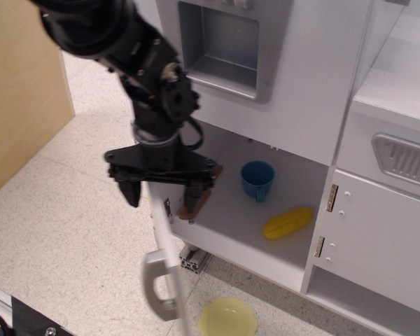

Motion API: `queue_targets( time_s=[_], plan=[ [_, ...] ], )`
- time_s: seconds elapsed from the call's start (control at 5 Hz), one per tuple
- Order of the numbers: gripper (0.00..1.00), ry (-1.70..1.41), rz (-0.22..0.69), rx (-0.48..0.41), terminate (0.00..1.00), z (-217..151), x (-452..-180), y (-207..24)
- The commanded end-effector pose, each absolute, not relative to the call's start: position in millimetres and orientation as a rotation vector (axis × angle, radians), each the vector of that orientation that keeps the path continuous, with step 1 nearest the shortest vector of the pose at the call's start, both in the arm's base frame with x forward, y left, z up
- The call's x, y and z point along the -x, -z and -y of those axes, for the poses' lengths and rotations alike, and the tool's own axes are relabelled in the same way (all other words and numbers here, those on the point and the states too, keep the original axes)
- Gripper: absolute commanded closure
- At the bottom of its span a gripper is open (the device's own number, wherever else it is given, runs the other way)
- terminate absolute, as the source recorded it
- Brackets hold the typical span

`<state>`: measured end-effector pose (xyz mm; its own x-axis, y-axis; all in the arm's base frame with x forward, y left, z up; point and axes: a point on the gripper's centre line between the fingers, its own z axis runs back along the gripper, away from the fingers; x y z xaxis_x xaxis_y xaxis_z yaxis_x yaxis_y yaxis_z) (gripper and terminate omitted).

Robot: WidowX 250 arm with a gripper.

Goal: Close low fridge

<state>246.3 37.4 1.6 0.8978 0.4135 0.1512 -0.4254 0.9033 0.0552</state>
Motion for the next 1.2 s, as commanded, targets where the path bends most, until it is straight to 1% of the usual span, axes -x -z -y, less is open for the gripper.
queue_targets(
  time_s=[0.0, 0.2, 0.4, 0.6, 0.8, 1.0],
  plan=[
    [0.00, -0.434, 0.221, -0.022, 0.00, -23.0, -260.8, -36.3],
    [0.00, -0.409, 0.247, 0.037, 0.00, -25.9, -250.4, -60.0],
    [0.00, -0.350, 0.252, 0.049, 0.00, -39.0, -228.4, -63.4],
    [0.00, -0.321, 0.258, -0.024, 0.00, -65.4, -209.2, -47.7],
    [0.00, -0.314, 0.244, -0.101, 0.00, -78.3, -209.0, -18.0],
    [0.00, -0.314, 0.252, -0.152, 0.00, -79.0, -220.3, 10.5]
  ],
)
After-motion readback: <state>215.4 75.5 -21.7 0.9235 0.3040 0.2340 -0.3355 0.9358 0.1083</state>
